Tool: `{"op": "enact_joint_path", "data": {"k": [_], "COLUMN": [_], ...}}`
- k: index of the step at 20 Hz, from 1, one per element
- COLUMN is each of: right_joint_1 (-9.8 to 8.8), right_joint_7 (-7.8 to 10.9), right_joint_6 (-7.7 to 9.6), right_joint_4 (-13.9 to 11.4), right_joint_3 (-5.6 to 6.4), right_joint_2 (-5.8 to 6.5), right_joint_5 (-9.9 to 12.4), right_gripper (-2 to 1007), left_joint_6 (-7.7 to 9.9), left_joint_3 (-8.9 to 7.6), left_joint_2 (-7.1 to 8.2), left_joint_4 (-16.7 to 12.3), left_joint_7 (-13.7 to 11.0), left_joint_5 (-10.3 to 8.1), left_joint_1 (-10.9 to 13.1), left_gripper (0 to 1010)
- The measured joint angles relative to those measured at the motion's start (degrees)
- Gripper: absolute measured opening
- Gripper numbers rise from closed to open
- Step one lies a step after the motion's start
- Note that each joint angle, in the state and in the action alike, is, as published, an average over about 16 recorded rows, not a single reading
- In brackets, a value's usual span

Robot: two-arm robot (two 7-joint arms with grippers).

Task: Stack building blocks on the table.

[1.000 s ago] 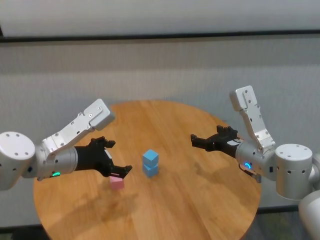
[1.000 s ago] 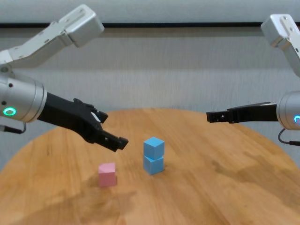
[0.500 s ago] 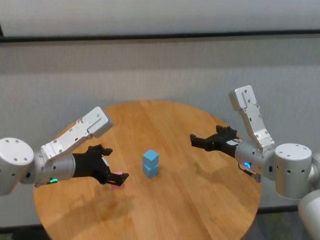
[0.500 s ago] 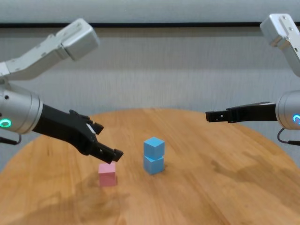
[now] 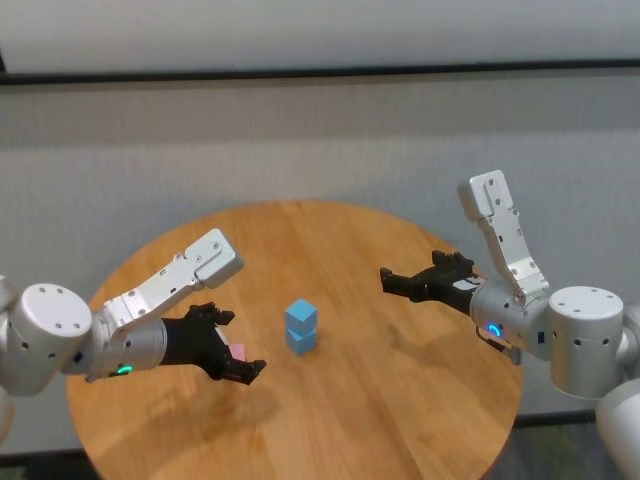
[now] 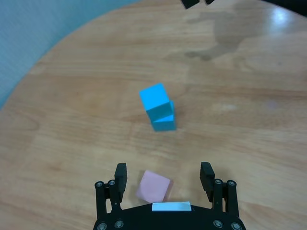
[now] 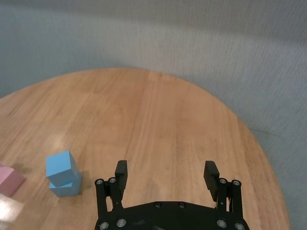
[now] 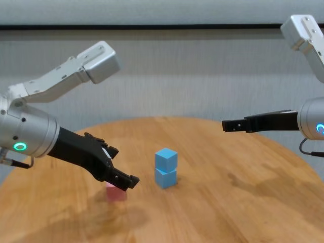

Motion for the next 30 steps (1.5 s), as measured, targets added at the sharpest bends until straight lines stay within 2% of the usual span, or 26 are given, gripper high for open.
{"op": "enact_joint_path", "data": {"k": [14, 30], "right_joint_1": [0.04, 0.06], "right_joint_7": [0.0, 0.0], "right_joint_6": [0.05, 0.07], "right_joint_4": [0.0, 0.0], "right_joint_3": [0.0, 0.0], "right_joint_2": [-0.05, -0.06], "right_joint_5": [0.0, 0.1], "right_gripper": [1004, 1004], "left_joint_6": [-0.46, -0.72], "left_joint_3": [0.51, 0.43], "left_joint_2": [-2.25, -4.42], "left_joint_4": [6.6, 12.2], "left_joint_7": [-0.3, -2.3], "left_joint_5": [1.48, 0.49], "left_joint_1": [-2.0, -3.5], "left_gripper": [1002, 1002]}}
